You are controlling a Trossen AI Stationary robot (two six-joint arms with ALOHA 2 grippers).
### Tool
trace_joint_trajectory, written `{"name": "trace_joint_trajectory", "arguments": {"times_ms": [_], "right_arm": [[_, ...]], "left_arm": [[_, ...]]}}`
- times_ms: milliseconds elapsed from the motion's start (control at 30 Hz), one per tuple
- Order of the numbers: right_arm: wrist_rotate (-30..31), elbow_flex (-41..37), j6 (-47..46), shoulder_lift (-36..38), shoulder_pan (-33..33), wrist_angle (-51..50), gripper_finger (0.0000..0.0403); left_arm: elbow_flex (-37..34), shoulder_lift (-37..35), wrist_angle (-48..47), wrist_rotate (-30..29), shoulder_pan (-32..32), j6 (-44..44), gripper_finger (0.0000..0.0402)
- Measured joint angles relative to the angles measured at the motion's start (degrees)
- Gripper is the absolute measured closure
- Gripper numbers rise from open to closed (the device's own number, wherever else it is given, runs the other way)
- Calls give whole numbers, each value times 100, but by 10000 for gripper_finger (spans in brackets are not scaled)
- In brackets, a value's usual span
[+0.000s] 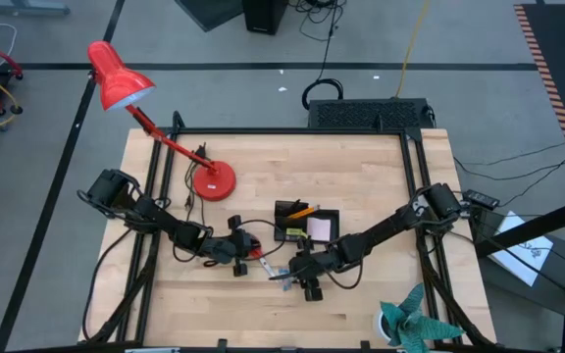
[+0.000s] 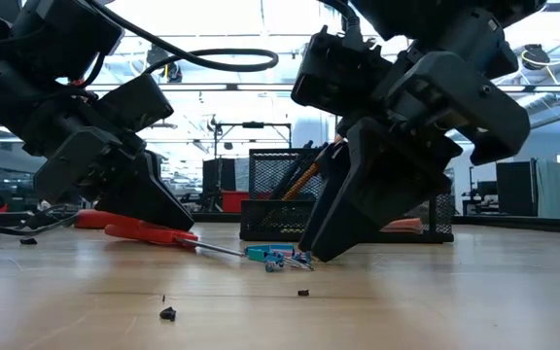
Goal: Pick and place office supplies into organizer
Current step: Put the green binder clip into the black desk organizer
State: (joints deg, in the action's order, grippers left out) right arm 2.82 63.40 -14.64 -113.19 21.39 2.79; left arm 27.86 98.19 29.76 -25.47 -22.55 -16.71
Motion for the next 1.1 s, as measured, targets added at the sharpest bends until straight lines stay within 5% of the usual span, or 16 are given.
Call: {"name": "trace_joint_trajectory", "arguments": {"times_ms": [633,1100], "right_arm": [[-15,-9,102,-22,7,286,345],[34,-14,390,462,53,212,390]], "left_arm": [[0,0,0,0,0,0,355],[0,0,0,2,0,-1,355]]}}
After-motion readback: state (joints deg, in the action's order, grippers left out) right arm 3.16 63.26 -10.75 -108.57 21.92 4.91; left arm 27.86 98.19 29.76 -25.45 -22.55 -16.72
